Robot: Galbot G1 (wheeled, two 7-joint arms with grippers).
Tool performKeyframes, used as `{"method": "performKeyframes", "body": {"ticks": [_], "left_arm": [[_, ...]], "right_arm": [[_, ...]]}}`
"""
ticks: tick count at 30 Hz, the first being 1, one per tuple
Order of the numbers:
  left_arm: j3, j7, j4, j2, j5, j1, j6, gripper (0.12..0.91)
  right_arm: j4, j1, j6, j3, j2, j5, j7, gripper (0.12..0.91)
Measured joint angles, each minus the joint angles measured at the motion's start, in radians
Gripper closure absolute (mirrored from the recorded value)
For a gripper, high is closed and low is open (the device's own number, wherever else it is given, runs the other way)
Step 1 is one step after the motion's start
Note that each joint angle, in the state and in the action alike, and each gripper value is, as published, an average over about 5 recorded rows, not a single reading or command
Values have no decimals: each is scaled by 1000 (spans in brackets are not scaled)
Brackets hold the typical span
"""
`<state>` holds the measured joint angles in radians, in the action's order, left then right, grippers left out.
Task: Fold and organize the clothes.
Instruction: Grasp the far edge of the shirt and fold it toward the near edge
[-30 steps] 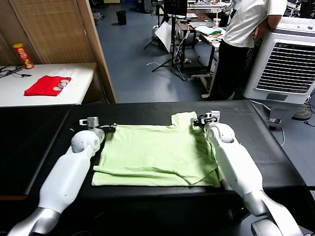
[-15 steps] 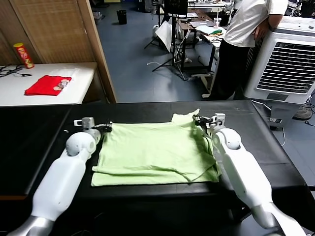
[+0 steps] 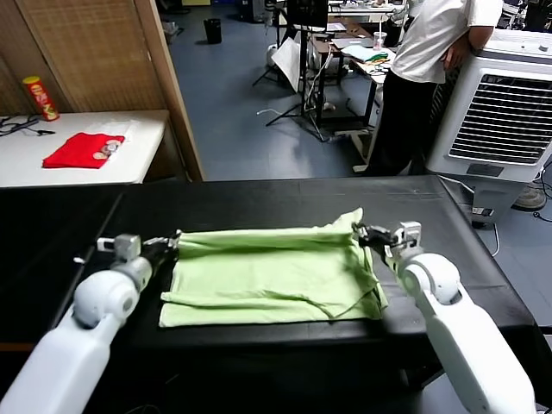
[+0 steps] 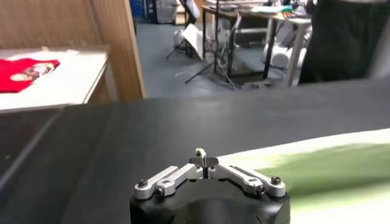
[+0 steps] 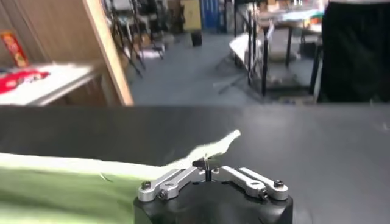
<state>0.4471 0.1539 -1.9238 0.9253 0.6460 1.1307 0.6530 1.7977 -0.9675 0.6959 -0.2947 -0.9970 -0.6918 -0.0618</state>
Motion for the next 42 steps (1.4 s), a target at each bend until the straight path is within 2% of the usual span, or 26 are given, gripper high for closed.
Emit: {"method": "performKeyframes", "body": {"ticks": [8, 23, 26, 29, 32, 34, 38, 42], "left_arm": [[35, 0, -66, -7, -50, 122, 13, 901], [59, 3, -113, 12, -100, 219, 40, 901], [67, 10, -127, 19, -99, 231, 49, 901], [76, 19, -146, 25, -96, 245, 69, 901], [84, 32, -168, 34, -98, 261, 83, 895], [91, 39, -184, 40, -102, 273, 84, 851], [110, 47, -217, 44, -115, 299, 84, 657], [134, 42, -232, 52, -118, 306, 84, 423]], "right_arm": [[95, -110, 34, -22, 28, 24, -25, 895], [160, -192, 40, -38, 35, 41, -27, 897], [171, -202, 40, -45, 39, 51, -13, 870], [186, -215, 41, -55, 47, 66, 9, 758], [208, -231, 41, -68, 56, 70, 14, 591], [225, -242, 41, -79, 61, 68, 15, 474], [255, -259, 41, -109, 64, 63, 19, 292], [259, -249, 19, -140, 47, 70, 3, 233]]}}
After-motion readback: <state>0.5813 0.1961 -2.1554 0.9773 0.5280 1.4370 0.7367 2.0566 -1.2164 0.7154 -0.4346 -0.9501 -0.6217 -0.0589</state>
